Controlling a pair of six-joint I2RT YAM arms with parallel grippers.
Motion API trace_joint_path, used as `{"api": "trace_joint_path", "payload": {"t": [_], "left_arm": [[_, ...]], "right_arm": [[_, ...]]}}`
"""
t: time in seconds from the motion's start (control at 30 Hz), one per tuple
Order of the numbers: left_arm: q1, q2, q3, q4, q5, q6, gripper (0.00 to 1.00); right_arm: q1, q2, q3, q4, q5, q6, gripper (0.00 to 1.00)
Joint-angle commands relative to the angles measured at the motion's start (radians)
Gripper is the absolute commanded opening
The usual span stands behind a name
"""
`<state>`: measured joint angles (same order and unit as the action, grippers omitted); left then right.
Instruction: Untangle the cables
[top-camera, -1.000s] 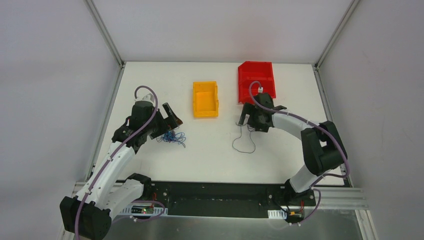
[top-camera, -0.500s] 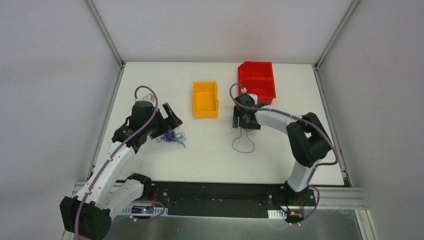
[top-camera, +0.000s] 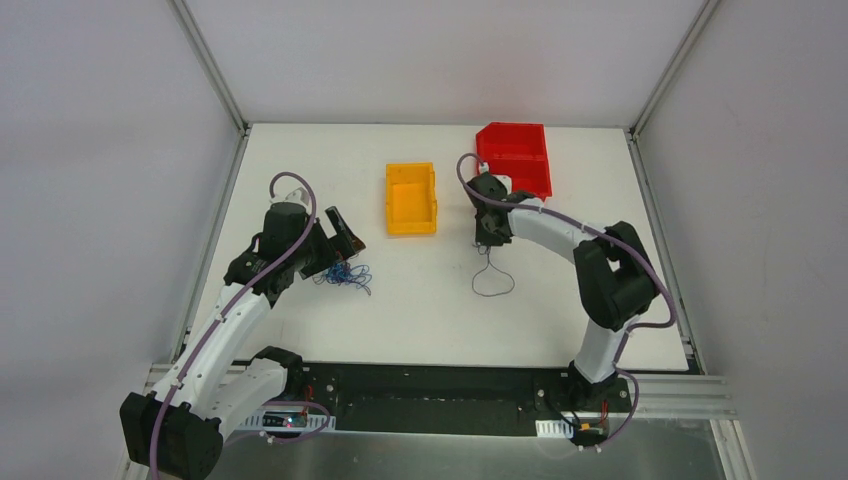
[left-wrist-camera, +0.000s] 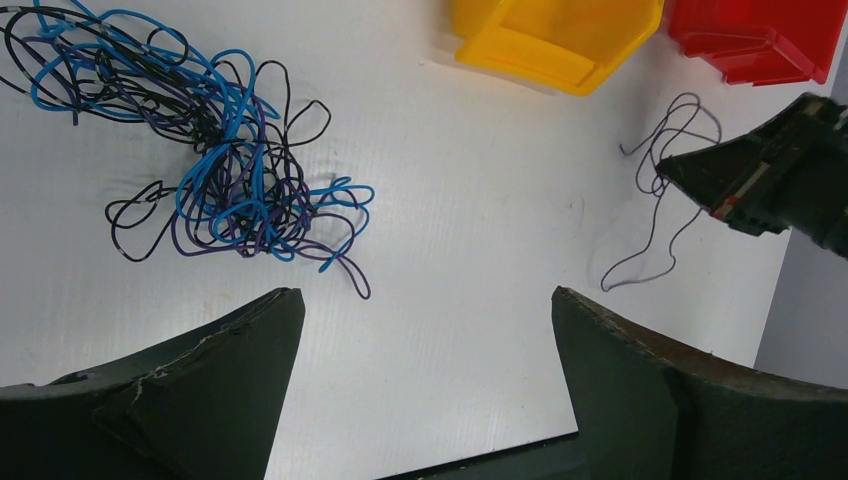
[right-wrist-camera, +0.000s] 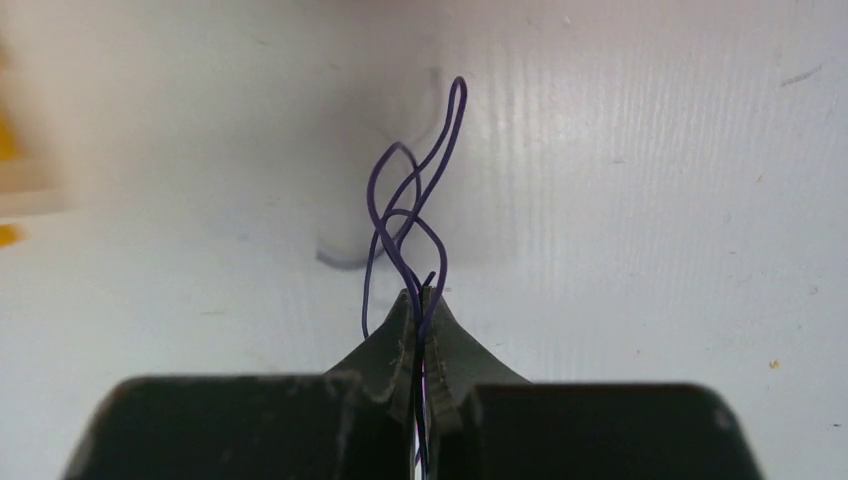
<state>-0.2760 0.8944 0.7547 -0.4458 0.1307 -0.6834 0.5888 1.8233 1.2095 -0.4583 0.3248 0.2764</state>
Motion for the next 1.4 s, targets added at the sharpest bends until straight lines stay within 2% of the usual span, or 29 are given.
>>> {"api": "trace_joint_path", "payload": {"t": [0.0,0.17,0.23,0.3,0.43,0.5,0.6,0.73,0.8,0.93,1.1,1.37], "left_arm": [[-0.006,-0.005,0.003,0.024,0.014,0.033,0.99],[-0.006,-0.002,0.014,0.023,0.028,0.033,0.99],[-0.006,-0.009,0.012,0.022,0.035,0.032,0.99],[-0.006,-0.018,0.007,0.023,0.039,0.032,0.99],[-0.006,-0.038,0.002,0.023,0.045,0.035,0.99],[-0.006,-0.045,0.0,0.022,0.052,0.035,0.99],[-0.006,-0.045,0.0,0.022,0.052,0.035,0.99],[-0.006,-0.031,0.007,0.022,0.052,0.032,0.99],[-0.006,-0.027,0.011,0.022,0.055,0.031,0.99],[-0.006,-0.026,0.011,0.022,0.046,0.034,0.99],[-0.006,0.003,0.013,0.023,0.046,0.04,0.99],[-0.006,0.034,0.035,0.024,0.055,0.047,0.99]], "right_arm": [[-0.028,-0.143,0.187,-0.032,-0.116,-0.055,0.0],[-0.118,-0.099,0.386,-0.042,-0.168,-0.07,0.0],[-0.15,-0.077,0.43,0.02,-0.16,-0.071,0.0],[-0.176,-0.056,0.428,0.15,-0.11,-0.084,0.0],[-0.222,-0.004,0.352,0.534,-0.045,-0.151,0.0],[-0.251,0.051,0.376,0.646,-0.048,-0.161,0.0],[-0.29,0.155,0.498,0.641,-0.086,-0.148,0.0],[-0.318,0.233,0.543,0.677,-0.104,-0.164,0.0],[-0.327,0.229,0.509,0.704,-0.096,-0.163,0.0],[-0.346,0.164,0.33,0.827,-0.095,-0.15,0.0],[-0.346,0.083,0.129,0.939,-0.073,-0.218,0.0],[-0.346,-0.019,-0.088,0.962,-0.034,-0.238,0.0]]}}
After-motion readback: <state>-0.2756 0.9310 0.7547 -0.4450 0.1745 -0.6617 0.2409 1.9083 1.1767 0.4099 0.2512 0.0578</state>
